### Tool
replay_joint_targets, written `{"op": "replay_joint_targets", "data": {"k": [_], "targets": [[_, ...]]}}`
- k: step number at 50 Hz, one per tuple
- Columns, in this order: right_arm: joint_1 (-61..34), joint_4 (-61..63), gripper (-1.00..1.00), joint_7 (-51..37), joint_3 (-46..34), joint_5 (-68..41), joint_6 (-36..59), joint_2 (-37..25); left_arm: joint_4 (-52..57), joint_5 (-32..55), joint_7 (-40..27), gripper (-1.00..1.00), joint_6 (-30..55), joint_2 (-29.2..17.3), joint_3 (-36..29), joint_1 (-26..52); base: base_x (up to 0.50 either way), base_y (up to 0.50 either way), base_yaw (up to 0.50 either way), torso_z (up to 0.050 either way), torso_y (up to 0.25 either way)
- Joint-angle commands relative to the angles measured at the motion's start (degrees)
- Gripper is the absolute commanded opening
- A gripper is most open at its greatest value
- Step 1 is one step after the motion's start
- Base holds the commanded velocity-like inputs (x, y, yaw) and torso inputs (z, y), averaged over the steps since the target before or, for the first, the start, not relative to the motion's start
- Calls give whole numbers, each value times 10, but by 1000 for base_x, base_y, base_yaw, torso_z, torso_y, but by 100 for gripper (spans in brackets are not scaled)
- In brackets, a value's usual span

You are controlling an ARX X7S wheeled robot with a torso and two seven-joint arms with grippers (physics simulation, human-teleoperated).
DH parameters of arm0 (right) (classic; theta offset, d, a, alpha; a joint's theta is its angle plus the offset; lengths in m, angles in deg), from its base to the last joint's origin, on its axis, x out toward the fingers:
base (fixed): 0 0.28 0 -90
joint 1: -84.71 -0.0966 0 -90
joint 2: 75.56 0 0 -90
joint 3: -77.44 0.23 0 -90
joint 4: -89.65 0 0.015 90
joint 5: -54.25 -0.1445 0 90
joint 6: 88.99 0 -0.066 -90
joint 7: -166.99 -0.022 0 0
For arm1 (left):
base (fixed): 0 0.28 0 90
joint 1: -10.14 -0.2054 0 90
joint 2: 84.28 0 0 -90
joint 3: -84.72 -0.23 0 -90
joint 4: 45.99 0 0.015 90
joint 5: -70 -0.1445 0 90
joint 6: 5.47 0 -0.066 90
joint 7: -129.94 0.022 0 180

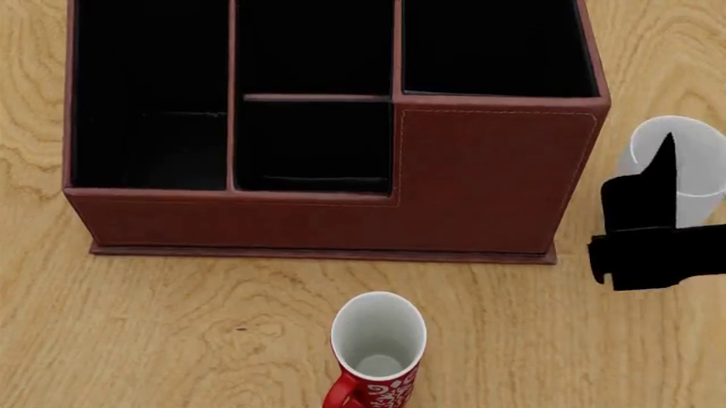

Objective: Pick up the white mug and place it to the right of the caddy.

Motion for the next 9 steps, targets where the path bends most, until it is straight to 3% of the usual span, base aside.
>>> {"op": "replay_joint_targets", "data": {"k": [1,9], "targets": [[-63,143,100,-127,34,-225,-30,-69,2,10,-3,100,-7,0,0,1,0,0,0,0,0],[-87,243,100,-177,50,-369,-102,-115,7,34,-13,100,-10,-4,0,12,0,0,0,0,0]]}}
